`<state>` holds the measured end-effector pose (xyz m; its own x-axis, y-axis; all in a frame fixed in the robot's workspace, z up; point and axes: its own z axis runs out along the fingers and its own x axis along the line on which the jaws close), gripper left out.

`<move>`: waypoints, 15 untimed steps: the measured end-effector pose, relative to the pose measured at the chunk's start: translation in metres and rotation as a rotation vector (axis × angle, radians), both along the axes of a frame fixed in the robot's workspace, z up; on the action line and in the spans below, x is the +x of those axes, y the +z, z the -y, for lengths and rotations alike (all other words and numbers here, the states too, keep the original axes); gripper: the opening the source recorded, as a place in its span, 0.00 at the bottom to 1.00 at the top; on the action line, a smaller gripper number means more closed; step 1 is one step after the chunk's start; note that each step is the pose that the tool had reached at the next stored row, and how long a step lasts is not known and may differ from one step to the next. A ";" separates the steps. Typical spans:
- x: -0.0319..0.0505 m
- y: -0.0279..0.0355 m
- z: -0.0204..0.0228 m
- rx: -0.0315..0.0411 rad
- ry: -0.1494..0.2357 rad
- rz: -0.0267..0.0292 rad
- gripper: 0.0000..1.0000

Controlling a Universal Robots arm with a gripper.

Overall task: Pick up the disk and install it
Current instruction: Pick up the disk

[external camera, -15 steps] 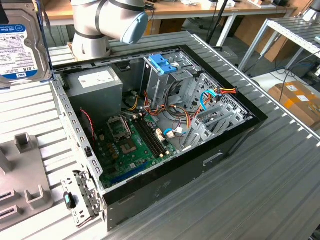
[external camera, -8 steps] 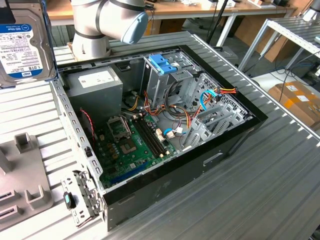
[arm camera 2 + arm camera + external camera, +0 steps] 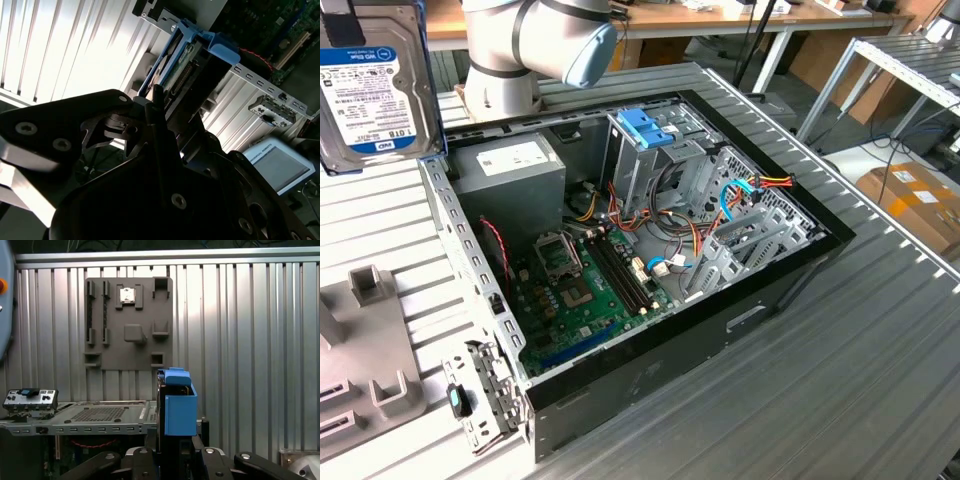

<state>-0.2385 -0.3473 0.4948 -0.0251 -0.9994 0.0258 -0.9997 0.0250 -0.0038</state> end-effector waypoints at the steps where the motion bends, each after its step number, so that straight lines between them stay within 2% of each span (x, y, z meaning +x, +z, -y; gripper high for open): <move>1: 0.0012 0.0000 -0.0001 0.0000 0.000 0.0001 0.35; 15: 0.0207 0.0000 -0.0015 0.0000 0.000 0.0001 0.35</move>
<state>-0.2178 -0.3458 0.4948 -0.0250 -0.9994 0.0257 -0.9997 0.0249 -0.0038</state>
